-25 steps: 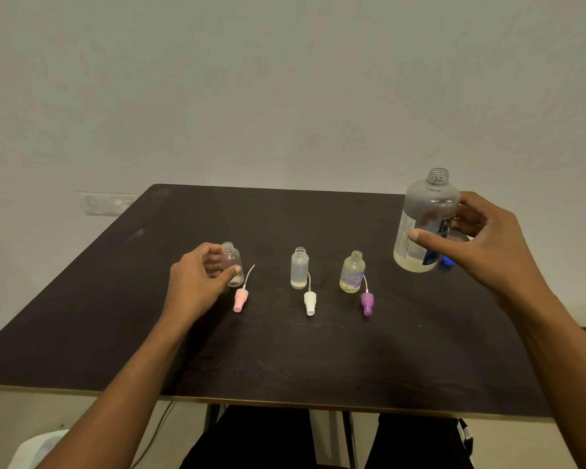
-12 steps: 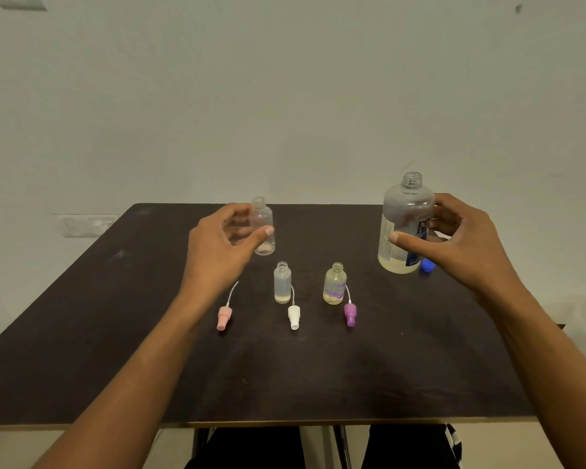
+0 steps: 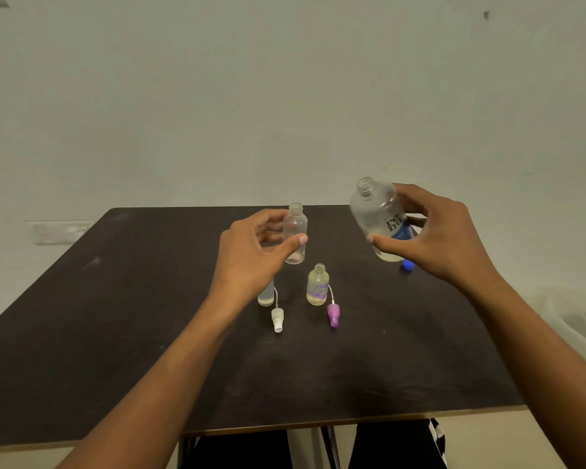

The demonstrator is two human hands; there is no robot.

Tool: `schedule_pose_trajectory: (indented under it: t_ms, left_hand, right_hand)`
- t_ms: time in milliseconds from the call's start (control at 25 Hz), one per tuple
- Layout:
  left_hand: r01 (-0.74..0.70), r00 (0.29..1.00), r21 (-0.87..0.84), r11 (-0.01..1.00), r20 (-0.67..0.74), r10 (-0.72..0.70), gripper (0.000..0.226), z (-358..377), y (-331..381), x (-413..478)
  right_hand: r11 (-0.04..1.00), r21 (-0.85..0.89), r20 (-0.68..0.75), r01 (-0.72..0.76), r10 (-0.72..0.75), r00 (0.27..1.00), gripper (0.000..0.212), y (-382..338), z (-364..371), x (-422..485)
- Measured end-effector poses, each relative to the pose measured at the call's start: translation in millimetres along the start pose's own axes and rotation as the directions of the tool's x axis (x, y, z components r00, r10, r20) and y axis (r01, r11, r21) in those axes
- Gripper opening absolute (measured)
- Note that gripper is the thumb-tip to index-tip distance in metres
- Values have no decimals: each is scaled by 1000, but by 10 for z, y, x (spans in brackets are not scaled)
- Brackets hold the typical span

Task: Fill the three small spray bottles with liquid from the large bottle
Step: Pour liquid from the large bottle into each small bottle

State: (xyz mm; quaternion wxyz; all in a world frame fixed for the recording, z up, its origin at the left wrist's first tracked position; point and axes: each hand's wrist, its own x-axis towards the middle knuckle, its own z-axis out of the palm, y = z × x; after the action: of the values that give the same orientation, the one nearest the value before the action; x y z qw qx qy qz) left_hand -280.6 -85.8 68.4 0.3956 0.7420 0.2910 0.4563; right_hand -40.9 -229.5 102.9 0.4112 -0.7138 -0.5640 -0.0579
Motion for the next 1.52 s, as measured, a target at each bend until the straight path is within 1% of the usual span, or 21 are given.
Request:
schedule_pose_trajectory:
  t_ms: [160,360,480,720,1520]
  left_hand:
    - [-6,999,-34,999,36,7,41,92,42,-63]
    - [-5,998,-62,998,58,8,41,154,51,-112]
    - [-9,998,-65,998,59,13,41,156,54,-121]
    - [-12,998,-56,998,56,15,43,162,54,-123]
    - [-18,998,-12,1000,52,19,46,184,-19,-89]
  right_hand:
    - [974,-177,15,144,-143,990,75,-135,4,66]
    - [903,-373,48,214,-211,976,75,-216,32,110]
    - [855,-448,80,261,-253,964,76,-226,49,129]
    - [817,-498,90,290,-284,954,76,-244,26,179]
    - [717,-588,112,375,-386,916,71,-199,-10,288]
